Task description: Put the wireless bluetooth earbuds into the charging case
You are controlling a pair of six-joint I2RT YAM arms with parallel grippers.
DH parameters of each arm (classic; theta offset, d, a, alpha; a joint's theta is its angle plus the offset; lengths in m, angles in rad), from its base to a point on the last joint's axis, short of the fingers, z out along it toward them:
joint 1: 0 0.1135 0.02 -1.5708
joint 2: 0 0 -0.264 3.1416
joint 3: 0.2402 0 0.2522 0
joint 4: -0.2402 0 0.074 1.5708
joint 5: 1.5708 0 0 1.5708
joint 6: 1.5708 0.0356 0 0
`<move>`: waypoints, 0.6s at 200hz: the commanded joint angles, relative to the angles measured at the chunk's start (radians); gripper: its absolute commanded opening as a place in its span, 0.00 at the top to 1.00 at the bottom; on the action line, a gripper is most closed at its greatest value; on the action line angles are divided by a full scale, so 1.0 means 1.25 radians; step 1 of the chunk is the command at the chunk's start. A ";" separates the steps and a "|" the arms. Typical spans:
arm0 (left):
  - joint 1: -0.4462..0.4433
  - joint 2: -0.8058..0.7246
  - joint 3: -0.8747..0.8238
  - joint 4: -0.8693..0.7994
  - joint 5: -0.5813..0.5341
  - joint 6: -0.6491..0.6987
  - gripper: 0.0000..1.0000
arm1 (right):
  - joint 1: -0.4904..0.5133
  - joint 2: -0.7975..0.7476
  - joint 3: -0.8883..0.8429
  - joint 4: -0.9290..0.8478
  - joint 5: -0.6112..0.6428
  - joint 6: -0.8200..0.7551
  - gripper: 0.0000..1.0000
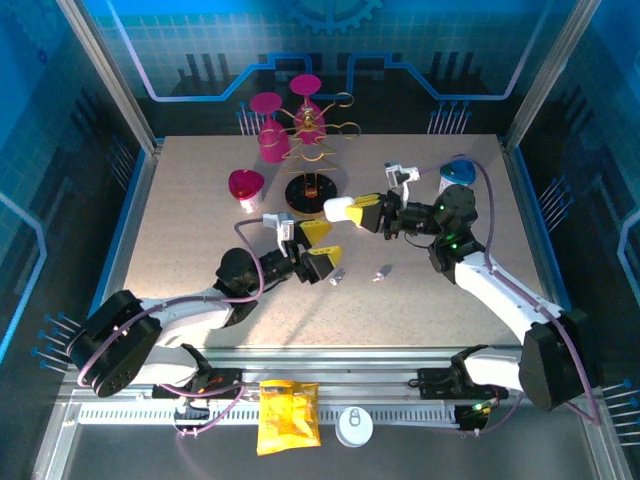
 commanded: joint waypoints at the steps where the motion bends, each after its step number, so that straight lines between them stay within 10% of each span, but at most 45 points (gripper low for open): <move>1: 0.000 -0.021 0.029 0.088 0.047 -0.008 0.16 | -0.007 0.005 -0.019 0.131 -0.048 0.049 0.93; 120: -0.008 0.000 0.120 0.087 0.112 -0.016 0.57 | 0.020 -0.019 -0.034 0.078 -0.077 -0.015 0.92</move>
